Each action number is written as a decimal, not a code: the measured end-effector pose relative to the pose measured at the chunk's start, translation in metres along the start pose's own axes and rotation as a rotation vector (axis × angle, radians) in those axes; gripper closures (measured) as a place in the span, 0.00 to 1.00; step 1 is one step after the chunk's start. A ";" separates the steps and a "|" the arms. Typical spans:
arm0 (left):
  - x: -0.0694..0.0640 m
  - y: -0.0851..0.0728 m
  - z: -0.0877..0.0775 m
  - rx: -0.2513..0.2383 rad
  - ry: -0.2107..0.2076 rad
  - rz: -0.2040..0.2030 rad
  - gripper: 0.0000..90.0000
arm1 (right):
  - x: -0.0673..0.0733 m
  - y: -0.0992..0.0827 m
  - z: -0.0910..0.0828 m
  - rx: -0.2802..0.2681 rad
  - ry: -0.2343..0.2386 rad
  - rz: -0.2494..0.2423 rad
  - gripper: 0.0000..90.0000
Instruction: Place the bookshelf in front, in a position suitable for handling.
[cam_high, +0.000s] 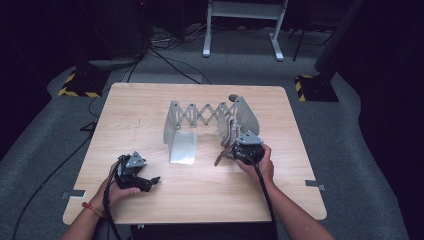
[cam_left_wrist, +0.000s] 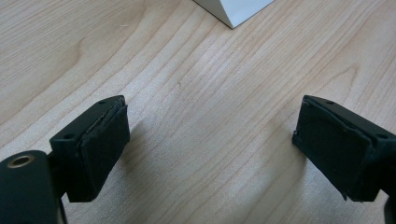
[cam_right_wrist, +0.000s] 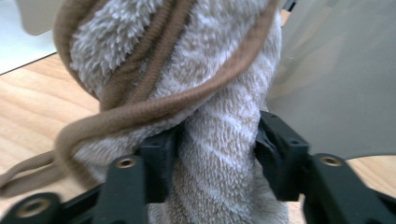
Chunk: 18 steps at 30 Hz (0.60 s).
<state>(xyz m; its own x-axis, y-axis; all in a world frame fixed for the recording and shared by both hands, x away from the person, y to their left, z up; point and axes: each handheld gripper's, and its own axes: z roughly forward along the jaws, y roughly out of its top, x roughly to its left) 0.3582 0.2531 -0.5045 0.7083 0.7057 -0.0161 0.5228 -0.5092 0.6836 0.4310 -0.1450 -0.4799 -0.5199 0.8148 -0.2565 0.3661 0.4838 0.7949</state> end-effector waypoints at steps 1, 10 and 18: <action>0.000 0.000 0.000 0.000 0.000 0.001 0.12 | 0.000 0.000 0.000 -0.001 0.005 -0.003 0.54; 0.000 0.000 0.000 -0.001 0.000 0.000 0.12 | 0.001 0.006 -0.017 -0.089 0.111 -0.035 0.50; 0.000 0.000 0.000 0.000 0.000 0.001 0.12 | 0.008 0.000 0.009 0.040 0.145 -0.054 0.40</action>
<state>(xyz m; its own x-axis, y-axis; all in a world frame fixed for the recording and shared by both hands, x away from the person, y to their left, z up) 0.3582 0.2531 -0.5045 0.7090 0.7051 -0.0157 0.5221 -0.5098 0.6838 0.4338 -0.1352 -0.4866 -0.6441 0.7344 -0.2139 0.3638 0.5401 0.7589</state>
